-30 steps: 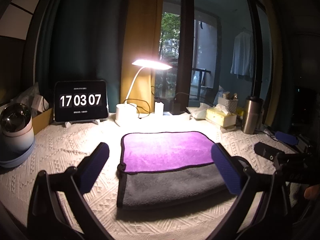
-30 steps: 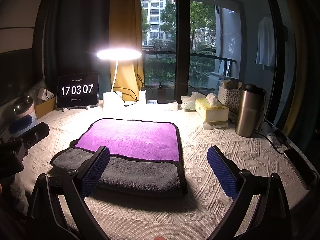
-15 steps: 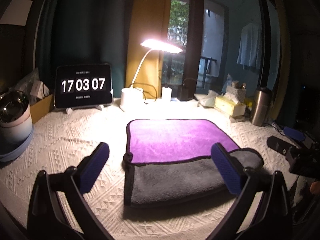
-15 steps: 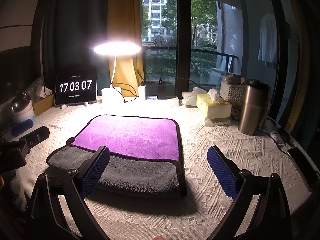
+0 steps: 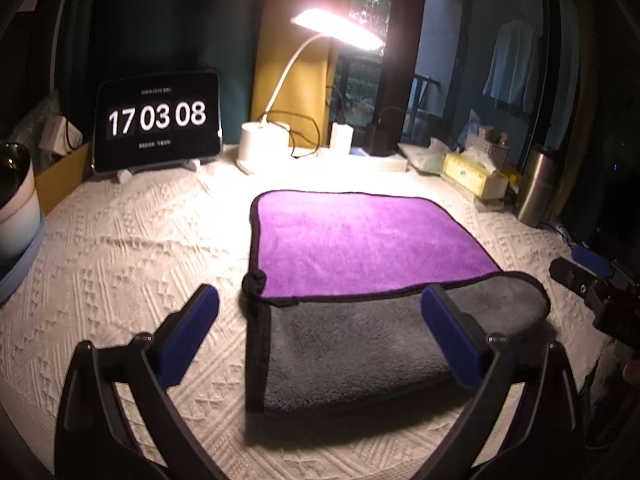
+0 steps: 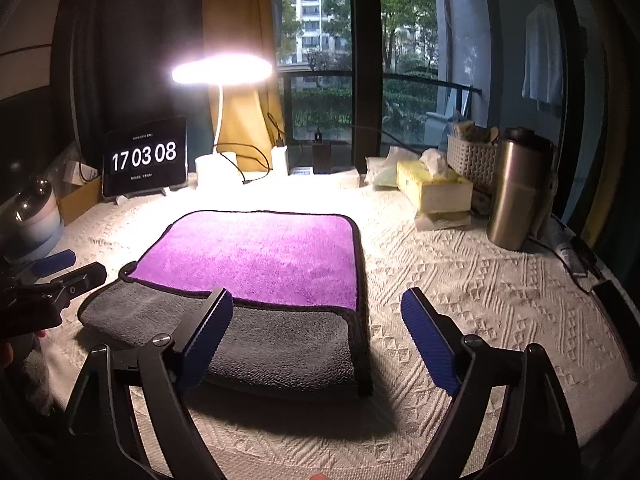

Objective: Fold towel

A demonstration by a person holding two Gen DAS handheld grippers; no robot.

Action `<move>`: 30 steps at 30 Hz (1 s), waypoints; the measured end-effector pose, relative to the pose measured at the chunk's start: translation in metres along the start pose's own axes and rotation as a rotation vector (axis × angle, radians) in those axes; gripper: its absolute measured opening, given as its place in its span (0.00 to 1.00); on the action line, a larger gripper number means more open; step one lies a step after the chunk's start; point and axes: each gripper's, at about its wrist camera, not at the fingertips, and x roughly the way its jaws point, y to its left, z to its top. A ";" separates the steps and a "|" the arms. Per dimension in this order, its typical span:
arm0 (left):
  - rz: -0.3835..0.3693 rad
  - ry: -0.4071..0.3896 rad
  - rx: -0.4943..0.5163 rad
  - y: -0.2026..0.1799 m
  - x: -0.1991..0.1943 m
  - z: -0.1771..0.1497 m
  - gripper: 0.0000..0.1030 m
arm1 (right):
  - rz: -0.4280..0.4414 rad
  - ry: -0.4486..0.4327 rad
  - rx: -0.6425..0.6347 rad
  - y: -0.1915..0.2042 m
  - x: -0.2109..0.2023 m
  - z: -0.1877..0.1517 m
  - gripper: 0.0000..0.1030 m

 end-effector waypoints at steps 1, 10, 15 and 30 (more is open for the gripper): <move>-0.001 0.007 -0.002 0.001 0.003 0.000 0.98 | 0.002 0.002 0.003 -0.001 0.001 0.000 0.84; -0.008 0.124 -0.026 0.006 0.028 0.004 0.86 | 0.031 0.087 0.063 -0.019 0.025 0.002 0.70; -0.023 0.194 -0.054 0.011 0.040 0.002 0.73 | 0.048 0.169 0.098 -0.026 0.042 0.000 0.59; 0.019 0.276 -0.098 0.024 0.051 -0.008 0.35 | 0.066 0.299 0.088 -0.026 0.068 -0.008 0.29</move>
